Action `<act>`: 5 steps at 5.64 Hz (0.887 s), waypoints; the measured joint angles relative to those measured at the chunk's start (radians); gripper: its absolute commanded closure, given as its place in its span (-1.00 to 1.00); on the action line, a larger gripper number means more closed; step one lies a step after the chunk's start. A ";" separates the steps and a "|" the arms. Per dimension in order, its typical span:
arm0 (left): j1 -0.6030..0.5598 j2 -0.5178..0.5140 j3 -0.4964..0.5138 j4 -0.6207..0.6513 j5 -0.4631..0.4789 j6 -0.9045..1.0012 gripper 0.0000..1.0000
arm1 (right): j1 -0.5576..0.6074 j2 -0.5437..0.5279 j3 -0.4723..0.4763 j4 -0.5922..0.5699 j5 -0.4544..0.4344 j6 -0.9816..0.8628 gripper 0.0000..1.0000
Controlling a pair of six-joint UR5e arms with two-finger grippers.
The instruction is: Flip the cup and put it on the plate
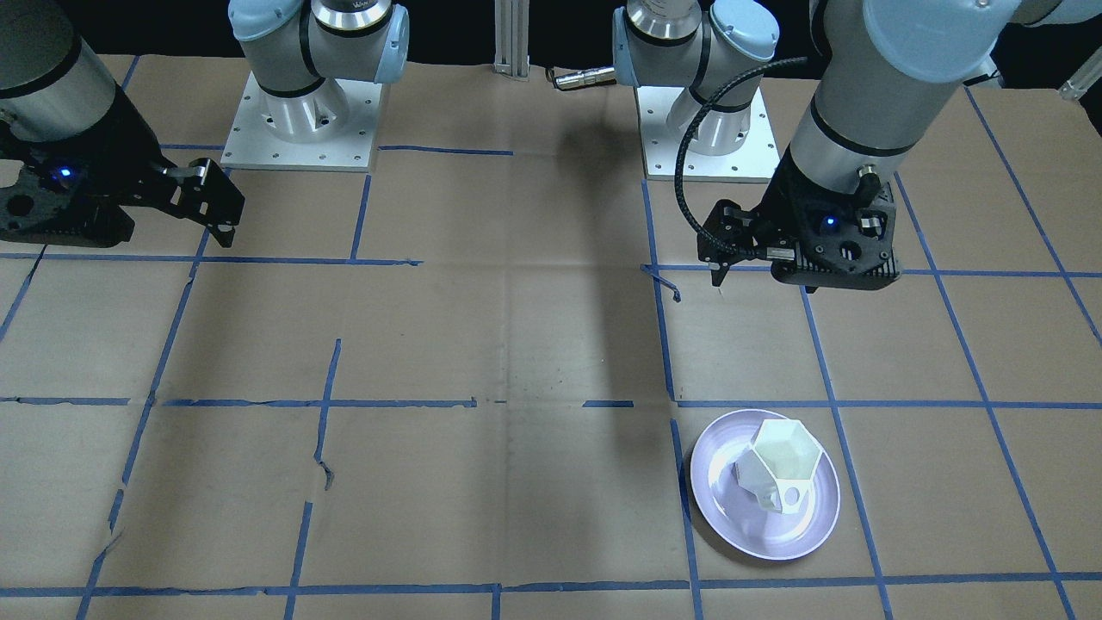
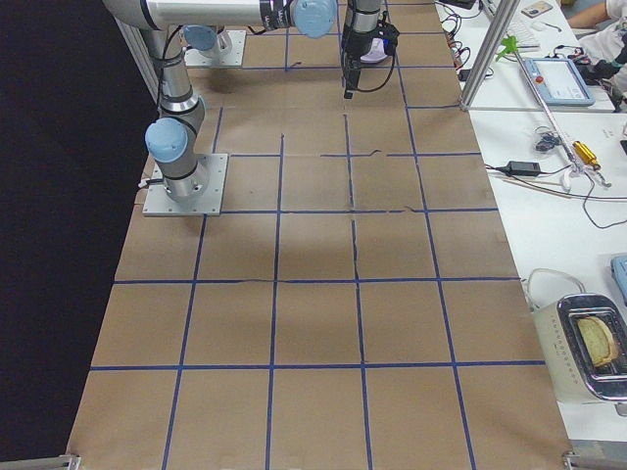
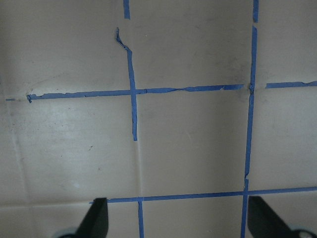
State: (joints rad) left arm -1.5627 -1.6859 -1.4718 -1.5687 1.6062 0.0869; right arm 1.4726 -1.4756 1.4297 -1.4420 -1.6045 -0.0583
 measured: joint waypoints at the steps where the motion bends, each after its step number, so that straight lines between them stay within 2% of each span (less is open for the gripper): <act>1: -0.001 0.028 -0.007 -0.018 0.003 -0.012 -0.99 | 0.000 0.000 0.000 0.000 0.000 0.000 -1.00; 5: 0.007 0.075 -0.014 -0.032 0.006 -0.013 -0.99 | 0.000 0.000 0.000 0.000 0.000 0.000 -1.00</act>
State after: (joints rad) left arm -1.5556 -1.6105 -1.4855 -1.6007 1.6122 0.0736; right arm 1.4726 -1.4757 1.4297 -1.4420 -1.6045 -0.0583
